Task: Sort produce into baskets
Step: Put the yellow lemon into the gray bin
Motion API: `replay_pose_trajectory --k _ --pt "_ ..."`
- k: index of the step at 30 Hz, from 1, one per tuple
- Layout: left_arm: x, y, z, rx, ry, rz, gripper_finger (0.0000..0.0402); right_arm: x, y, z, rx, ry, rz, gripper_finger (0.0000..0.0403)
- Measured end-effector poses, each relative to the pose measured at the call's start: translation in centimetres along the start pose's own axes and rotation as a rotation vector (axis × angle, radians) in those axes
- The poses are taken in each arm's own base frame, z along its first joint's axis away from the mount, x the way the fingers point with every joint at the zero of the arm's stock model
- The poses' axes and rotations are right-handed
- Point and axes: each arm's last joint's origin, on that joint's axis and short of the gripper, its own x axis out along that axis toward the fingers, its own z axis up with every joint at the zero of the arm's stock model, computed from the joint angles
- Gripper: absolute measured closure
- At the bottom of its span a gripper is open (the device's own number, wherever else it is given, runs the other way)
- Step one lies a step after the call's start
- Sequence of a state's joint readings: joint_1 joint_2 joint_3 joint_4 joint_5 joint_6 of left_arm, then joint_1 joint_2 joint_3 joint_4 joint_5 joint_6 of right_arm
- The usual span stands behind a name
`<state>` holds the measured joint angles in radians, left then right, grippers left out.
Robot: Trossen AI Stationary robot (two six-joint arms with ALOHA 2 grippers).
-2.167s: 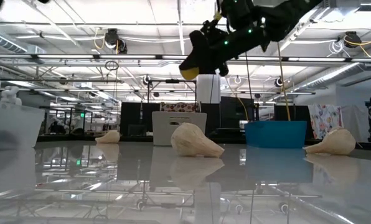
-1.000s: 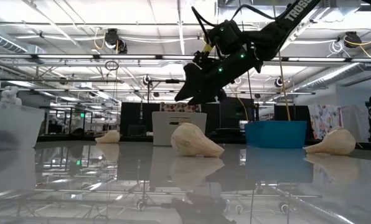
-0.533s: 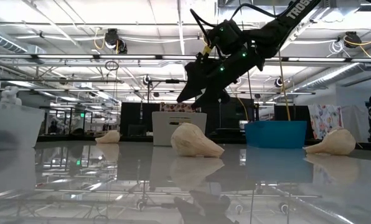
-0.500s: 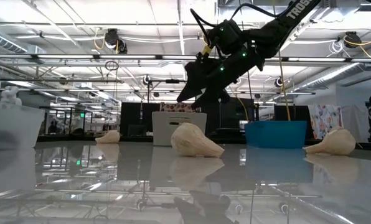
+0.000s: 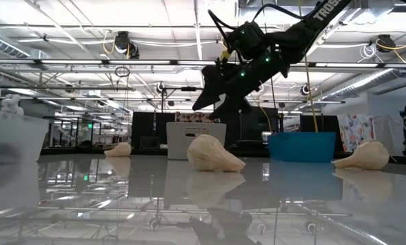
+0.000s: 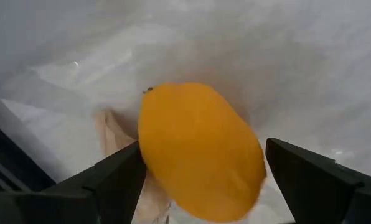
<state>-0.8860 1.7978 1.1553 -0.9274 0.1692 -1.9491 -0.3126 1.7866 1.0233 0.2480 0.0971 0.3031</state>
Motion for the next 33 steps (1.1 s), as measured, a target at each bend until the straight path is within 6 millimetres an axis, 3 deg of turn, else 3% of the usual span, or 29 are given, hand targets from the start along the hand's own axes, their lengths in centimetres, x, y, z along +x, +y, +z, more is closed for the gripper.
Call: replay_pose_trajectory --k 9,19,24,30,33 --pt "1.0 -0.4 0.0 -0.002 -0.001 0.016 0.0074 -0.8 0.2 0.7 0.003 -0.019 0.032 0.0057" --pt "0.5 -0.2 0.5 0.034 0.030 0.044 0.0144 -1.8 0.4 1.6 0.005 -0.043 0.039 0.0057" --pt "-3.1 0.8 1.7 0.121 0.046 -0.010 0.0138 -2.2 0.5 2.0 0.031 -0.053 0.046 0.0057" --pt "-9.5 1.9 3.1 0.377 0.042 -0.341 0.0131 -3.5 0.9 2.9 0.039 -0.073 0.082 0.0057" --pt "-12.2 3.3 4.5 0.415 -0.064 -0.449 0.0131 -4.4 1.1 3.3 0.037 -0.080 0.090 0.0057"
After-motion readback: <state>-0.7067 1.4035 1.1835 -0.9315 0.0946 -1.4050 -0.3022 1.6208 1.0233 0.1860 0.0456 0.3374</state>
